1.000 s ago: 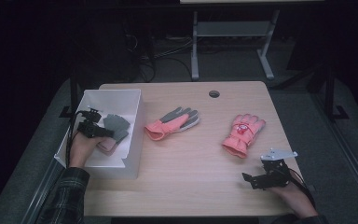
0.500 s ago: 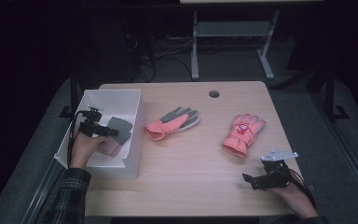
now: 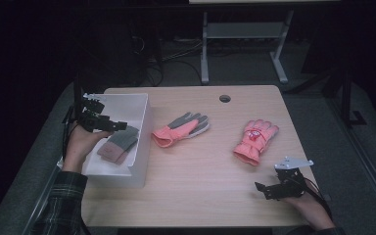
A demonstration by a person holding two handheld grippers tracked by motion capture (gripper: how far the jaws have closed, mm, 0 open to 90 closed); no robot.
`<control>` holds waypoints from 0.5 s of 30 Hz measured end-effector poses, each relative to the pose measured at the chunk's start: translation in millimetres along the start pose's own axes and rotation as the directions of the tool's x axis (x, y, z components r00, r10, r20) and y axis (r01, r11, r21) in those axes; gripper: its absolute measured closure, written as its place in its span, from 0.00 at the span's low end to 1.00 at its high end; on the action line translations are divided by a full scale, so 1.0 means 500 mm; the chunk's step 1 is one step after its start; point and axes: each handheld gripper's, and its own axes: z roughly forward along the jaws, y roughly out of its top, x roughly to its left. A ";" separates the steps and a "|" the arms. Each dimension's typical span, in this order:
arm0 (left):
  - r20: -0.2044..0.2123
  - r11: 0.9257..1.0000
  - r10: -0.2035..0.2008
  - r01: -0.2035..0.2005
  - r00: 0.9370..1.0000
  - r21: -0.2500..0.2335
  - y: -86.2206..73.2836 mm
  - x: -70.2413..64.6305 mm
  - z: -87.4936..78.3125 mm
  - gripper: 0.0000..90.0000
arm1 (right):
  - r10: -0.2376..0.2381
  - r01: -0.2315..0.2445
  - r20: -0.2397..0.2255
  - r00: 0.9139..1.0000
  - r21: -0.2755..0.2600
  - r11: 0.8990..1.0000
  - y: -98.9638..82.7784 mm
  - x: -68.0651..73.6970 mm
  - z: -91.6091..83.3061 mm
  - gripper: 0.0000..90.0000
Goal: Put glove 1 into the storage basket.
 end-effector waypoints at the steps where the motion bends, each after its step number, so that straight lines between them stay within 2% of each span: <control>1: 0.006 1.000 0.024 -0.024 1.000 -0.002 0.005 -0.009 -0.006 0.16 | 0.000 0.000 0.001 1.000 -0.001 1.000 0.000 0.000 0.000 0.02; 4: 0.042 0.998 0.053 -0.052 0.998 -0.023 0.020 -0.035 -0.019 0.16 | 0.001 -0.001 0.001 1.000 0.000 1.000 0.000 -0.002 0.000 0.02; 6: 0.063 0.996 0.085 -0.082 0.994 -0.043 0.033 -0.057 -0.029 0.16 | 0.001 -0.001 0.002 1.000 0.001 1.000 0.000 -0.002 0.000 0.02; 9: 0.101 0.992 0.111 -0.104 0.989 -0.073 0.048 -0.091 -0.041 0.16 | 0.007 -0.007 -0.004 1.000 0.008 1.000 0.000 -0.001 0.000 0.02; 11: 0.112 0.989 0.129 -0.119 0.985 -0.090 0.054 -0.109 -0.045 0.16 | 0.004 -0.004 -0.013 1.000 0.009 1.000 0.000 0.000 0.000 0.02; 15: 0.130 0.984 0.164 -0.153 0.978 -0.093 0.059 -0.147 -0.039 0.16 | 0.014 -0.014 -0.020 1.000 0.012 1.000 0.003 0.000 -0.001 0.02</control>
